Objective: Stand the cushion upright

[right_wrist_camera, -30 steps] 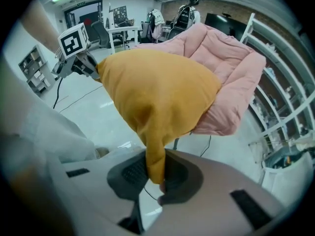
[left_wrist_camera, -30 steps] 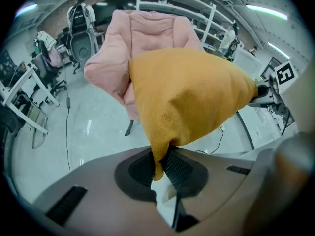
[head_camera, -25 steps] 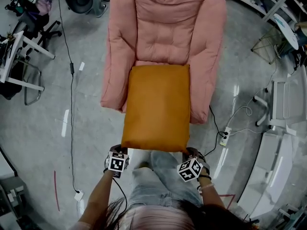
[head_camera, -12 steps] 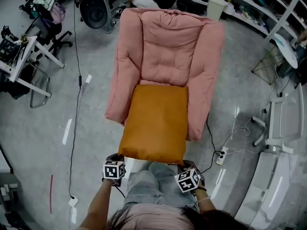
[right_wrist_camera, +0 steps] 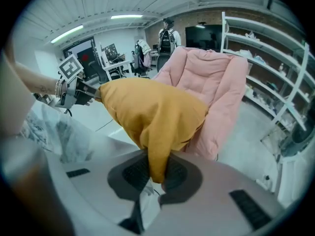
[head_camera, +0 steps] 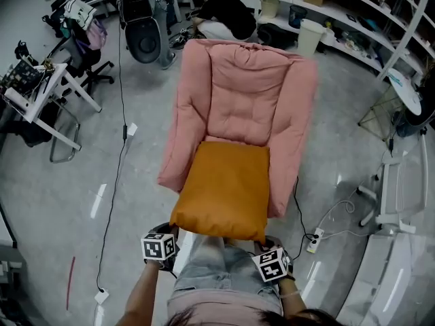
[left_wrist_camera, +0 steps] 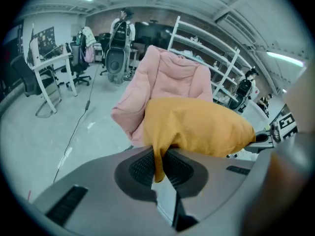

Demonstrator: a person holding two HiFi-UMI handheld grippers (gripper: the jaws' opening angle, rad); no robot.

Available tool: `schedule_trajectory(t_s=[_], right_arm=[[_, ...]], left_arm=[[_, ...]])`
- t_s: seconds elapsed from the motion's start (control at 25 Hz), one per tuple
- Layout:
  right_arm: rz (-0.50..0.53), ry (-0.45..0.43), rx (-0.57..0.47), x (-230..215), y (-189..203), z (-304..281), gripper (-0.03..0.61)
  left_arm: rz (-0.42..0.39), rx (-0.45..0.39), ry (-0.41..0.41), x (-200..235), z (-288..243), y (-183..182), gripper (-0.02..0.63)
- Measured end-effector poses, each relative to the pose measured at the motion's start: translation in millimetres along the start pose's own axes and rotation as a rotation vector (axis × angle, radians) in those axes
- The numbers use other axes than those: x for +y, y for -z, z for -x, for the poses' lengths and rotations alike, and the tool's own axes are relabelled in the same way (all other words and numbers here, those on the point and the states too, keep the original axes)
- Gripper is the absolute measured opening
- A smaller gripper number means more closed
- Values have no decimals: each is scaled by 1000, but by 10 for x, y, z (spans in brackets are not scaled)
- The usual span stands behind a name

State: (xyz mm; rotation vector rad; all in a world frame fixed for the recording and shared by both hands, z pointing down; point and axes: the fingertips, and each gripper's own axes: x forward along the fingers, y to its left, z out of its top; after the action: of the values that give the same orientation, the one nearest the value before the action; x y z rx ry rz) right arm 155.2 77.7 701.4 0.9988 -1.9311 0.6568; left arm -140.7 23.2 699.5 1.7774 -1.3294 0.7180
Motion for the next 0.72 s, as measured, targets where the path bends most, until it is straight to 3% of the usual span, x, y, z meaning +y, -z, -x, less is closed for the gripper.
schedule_trajectory(t_s=[0.36,0.72], right_arm=[[-49,56,-77,-215,-523,271,41],[-210,178,-165,-534,-1122,496,40]], left_arm=[[44,-107,93,-190,263,-701,23],[-34,-101,222,-357,399,-1414,23]])
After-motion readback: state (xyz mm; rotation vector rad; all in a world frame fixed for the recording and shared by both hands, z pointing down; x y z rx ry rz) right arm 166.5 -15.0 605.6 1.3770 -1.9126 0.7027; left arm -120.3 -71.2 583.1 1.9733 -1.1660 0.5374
